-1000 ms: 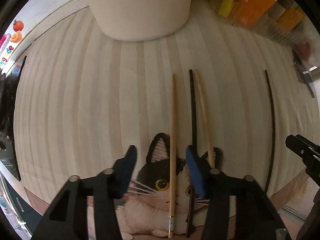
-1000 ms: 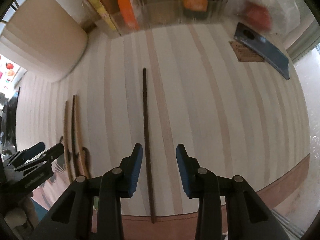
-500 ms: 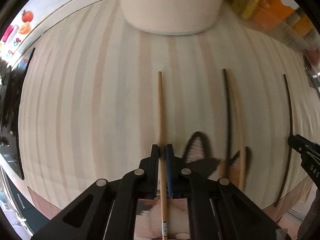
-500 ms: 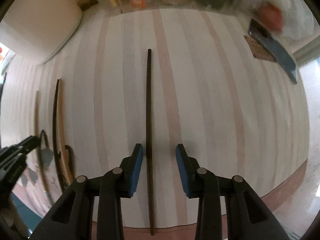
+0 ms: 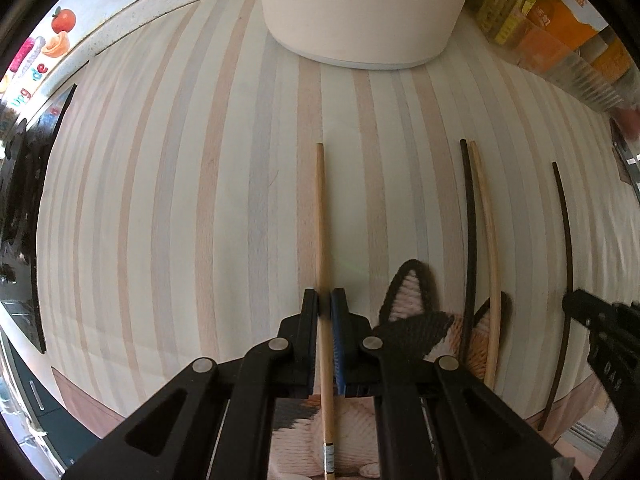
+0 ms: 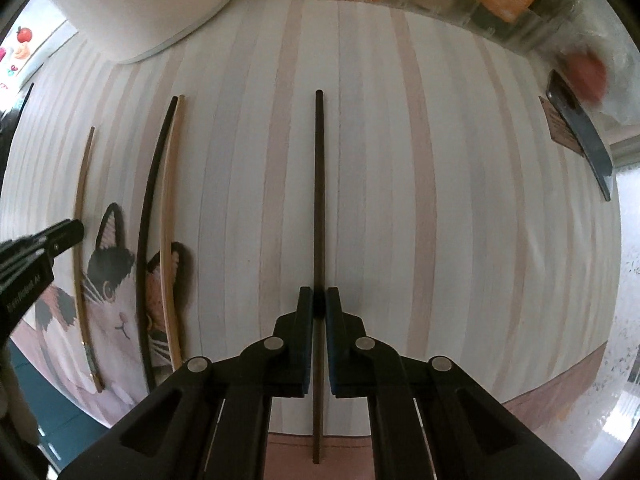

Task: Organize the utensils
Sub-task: 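Grasp a light wooden chopstick with the left tool while the right tool grasps a dark chopstick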

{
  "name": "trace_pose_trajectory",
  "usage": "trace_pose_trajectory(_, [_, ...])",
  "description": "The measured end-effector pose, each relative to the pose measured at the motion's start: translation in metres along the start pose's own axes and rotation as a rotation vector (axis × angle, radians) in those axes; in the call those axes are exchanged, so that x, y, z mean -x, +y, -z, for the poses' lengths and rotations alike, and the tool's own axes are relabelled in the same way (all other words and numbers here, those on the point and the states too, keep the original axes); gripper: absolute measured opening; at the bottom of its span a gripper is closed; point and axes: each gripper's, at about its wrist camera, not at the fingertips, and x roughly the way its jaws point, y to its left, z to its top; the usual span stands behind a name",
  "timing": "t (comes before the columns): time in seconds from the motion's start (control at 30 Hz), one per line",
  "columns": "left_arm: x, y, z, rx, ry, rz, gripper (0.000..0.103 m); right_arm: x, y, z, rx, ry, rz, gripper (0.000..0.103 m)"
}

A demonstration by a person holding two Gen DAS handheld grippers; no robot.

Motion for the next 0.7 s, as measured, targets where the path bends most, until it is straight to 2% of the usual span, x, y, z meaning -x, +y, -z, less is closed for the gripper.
trace_pose_trajectory(0.1, [-0.001,0.0,0.001,0.001,0.0,0.001,0.005,-0.007,-0.005,-0.027,-0.006,0.0,0.01,0.007])
trace_pose_trajectory(0.27, [-0.002,0.0,0.001,0.003,0.002,0.005,0.005,-0.009,0.003,-0.03,0.005,-0.01,0.041,0.006])
trace_pose_trajectory(0.43, [-0.002,0.001,0.0,0.005,0.008,0.009,0.005,-0.01,-0.003,-0.042,-0.093,0.008,-0.003,0.006])
trace_pose_trajectory(0.7, [-0.003,0.002,-0.001,0.008,0.018,0.016,0.005,-0.019,0.015,-0.064,-0.058,0.046,0.024,0.007])
